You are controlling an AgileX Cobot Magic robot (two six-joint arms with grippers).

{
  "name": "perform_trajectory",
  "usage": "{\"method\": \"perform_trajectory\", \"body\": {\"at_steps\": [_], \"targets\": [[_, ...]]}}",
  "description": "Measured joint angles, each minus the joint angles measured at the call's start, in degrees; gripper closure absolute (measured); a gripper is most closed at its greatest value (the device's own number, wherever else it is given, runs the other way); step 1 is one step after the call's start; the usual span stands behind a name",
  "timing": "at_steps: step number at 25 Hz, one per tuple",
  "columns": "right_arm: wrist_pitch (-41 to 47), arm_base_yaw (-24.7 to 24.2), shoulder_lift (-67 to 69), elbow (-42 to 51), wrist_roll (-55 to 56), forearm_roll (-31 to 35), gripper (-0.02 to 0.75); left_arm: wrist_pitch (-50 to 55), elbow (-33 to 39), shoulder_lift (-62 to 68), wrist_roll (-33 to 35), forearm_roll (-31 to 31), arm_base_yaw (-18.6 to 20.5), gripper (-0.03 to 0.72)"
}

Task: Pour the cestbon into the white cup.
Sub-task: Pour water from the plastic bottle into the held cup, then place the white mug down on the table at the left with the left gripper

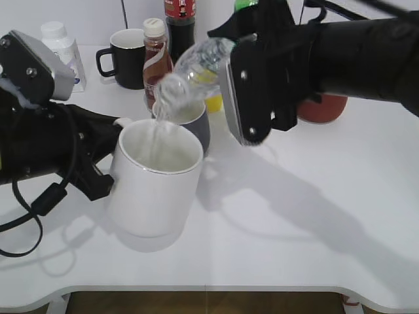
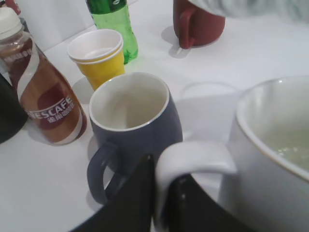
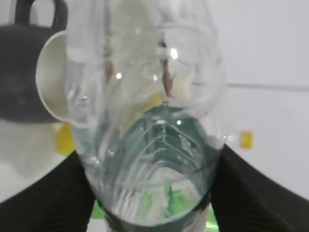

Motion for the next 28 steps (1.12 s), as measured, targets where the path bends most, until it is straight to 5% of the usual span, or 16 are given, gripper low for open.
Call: {"method": "perform_trajectory", "body": {"at_steps": [6,14,23,28], "targets": [[0.17,0.18,0.00,0.00,18.19,2.52,0.258,-4.72,0.00,0.00,0.02,-0.39,1.78,0.652],[-4.41,-1.19,0.00,0.00,69.37,2.71,0.258,-9.90,0.00,-0.06,0.20,-2.05,9.90,0.652],[-19.60,-16.70,-0.09,8.71,88.82,2.84,0.258,-25.66,0.00,4.03,10.49,-14.76,22.76,0.652],[-20.75,-17.96,-0.13,13.42,89.28,2.09,0.258,-38.10,-0.42,15.31,15.55,-18.16,25.59,0.652]]}}
